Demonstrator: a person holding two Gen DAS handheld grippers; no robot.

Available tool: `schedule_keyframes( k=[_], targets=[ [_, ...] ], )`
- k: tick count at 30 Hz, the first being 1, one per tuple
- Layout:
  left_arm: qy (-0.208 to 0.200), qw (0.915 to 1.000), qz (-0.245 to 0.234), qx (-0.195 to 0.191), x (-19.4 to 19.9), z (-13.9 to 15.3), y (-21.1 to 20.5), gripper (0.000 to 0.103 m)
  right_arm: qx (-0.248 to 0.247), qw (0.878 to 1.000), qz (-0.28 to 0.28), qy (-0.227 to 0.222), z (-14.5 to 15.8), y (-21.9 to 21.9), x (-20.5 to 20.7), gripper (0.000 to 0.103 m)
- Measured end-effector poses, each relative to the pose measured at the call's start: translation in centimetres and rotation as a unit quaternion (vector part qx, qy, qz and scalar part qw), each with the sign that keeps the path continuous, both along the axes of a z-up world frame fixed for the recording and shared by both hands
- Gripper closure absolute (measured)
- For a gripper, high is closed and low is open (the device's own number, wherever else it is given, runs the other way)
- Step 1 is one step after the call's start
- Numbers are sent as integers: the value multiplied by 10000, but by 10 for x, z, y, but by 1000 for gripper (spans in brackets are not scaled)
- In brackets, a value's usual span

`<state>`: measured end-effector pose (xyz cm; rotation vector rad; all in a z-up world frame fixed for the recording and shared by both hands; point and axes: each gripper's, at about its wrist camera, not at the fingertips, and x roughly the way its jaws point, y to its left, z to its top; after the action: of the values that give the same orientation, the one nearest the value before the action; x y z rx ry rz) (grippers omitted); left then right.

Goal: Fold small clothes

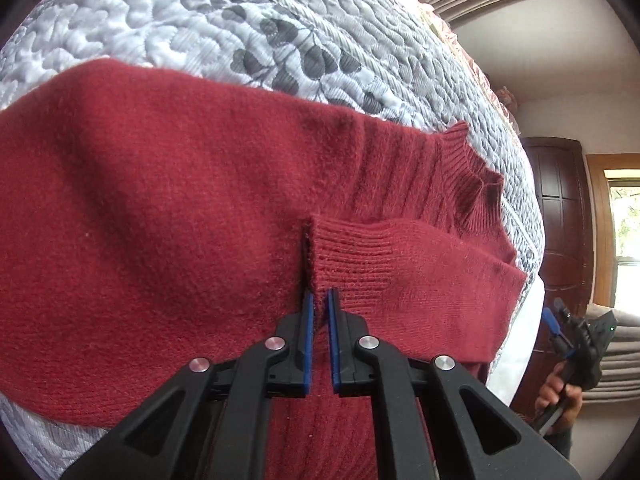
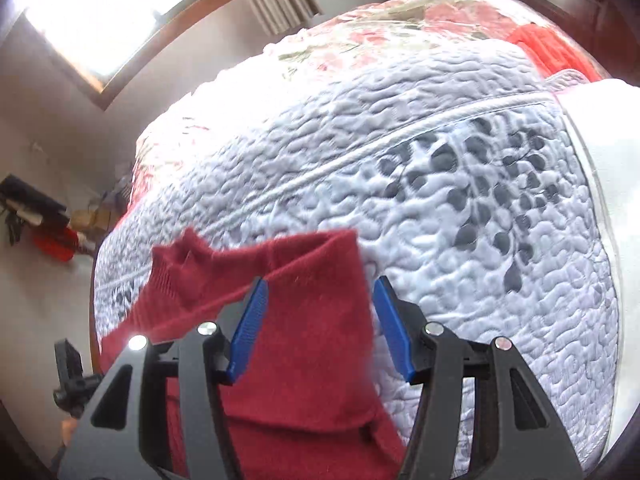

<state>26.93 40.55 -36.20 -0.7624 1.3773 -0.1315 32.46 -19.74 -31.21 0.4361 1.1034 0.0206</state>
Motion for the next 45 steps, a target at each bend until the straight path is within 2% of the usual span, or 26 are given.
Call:
schedule_keyframes(
  k=[3, 7, 10, 11, 12, 13, 15, 18, 20, 21, 23, 24, 25, 29, 30, 31, 33, 38, 39, 43, 45],
  targets=[
    [16, 9994, 312, -158, -7, -7, 13, 97, 13, 9998, -207, -28, 1, -18, -6, 47],
    [-18, 9995, 243, -175, -8, -6, 12, 97, 125, 9995, -158, 226, -20, -13, -21, 47],
    [-204, 9992, 245, -248, -8, 8, 10, 96, 244, 9987, -243, 380, -33, -5, -31, 47],
    [-276, 9990, 226, -276, -7, 15, 9, 93, 329, 9982, -294, 394, -36, -2, -34, 47],
    [-327, 9988, 212, -291, -6, 20, 8, 82, 394, 9979, -309, 408, -38, 1, -38, 47],
    [-348, 9988, 176, -292, -3, 22, 6, 65, 430, 9977, -294, 424, -39, 5, -43, 46],
    [-353, 9991, 88, -222, 6, 23, 3, 54, 477, 9975, -204, 482, -42, 15, -48, 45],
    [-205, 9990, -8, -390, 22, 11, -1, 51, 479, 9972, -67, 563, -46, 30, -59, 45],
    [-46, 9995, -108, -280, 33, 0, -7, 51, 463, 9972, -21, 592, -47, 36, -67, 44],
    [25, 9997, -160, -207, 37, -4, -9, 53, 465, 9970, -1, 624, -49, 39, -71, 44],
    [90, 9997, -218, -60, 42, -5, -10, 63, 518, 9963, -34, 682, -51, 40, -78, 44],
    [71, 9997, -248, -23, 43, -4, -10, 85, 560, 9958, -35, 717, -52, 41, -82, 44],
    [104, 9996, -267, 15, 44, -3, -9, 95, 574, 9956, -26, 741, -53, 43, -85, 44],
    [88, 9993, -225, 275, 38, 5, -2, 93, 583, 9948, 47, 830, -57, 50, -95, 43],
    [85, 9989, -242, 387, 36, 8, -1, 84, 590, 9947, 77, 843, -58, 53, -95, 43],
    [66, 9986, -250, 462, 35, 11, 2, 66, 589, 9945, 120, 855, -59, 56, -96, 43],
    [7, 9990, -243, 367, 33, 12, 3, 56, 563, 9944, 190, 871, -61, 61, -98, 42],
    [75, 9987, -375, 341, 42, 2, -3, 56, 622, 9937, 194, 913, -63, 69, -102, 42],
    [128, 9985, -410, 340, 44, -1, -6, 57, 622, 9939, 189, 892, -61, 70, -102, 42],
    [115, 9972, -568, 467, 46, 1, -10, 93, 633, 9940, 189, 872, -58, 70, -105, 41],
    [48, 9978, -431, 507, 43, 4, -4, 99, 625, 9938, 202, 896, -59, 69, -108, 41]
  ],
)
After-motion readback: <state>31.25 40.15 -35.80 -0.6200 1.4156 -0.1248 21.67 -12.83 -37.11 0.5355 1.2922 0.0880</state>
